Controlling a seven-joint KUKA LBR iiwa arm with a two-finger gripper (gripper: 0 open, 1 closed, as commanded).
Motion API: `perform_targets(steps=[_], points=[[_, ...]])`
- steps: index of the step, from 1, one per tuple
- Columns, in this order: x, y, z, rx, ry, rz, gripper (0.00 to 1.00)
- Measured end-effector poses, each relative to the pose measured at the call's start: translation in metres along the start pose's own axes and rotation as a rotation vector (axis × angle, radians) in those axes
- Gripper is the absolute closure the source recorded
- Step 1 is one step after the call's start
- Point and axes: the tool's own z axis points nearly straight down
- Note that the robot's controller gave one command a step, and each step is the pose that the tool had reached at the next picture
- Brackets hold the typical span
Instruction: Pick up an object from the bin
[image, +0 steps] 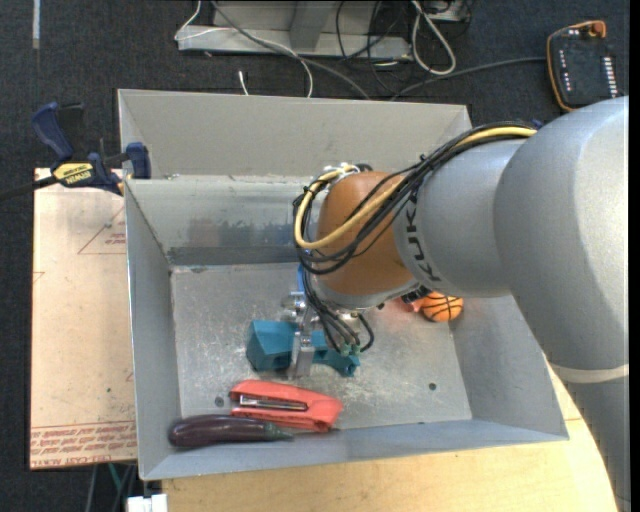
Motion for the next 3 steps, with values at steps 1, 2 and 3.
perform_targets(steps=[1, 2, 3], points=[[0.003, 0.0, -0.022, 0.002, 0.01, 0.0, 1.0], [0.001, 0.0, -0.055, 0.001, 0.006, 0.001, 1.0], [0.002, 0.0, -0.084, 0.002, 0.011, 0.002, 1.0]])
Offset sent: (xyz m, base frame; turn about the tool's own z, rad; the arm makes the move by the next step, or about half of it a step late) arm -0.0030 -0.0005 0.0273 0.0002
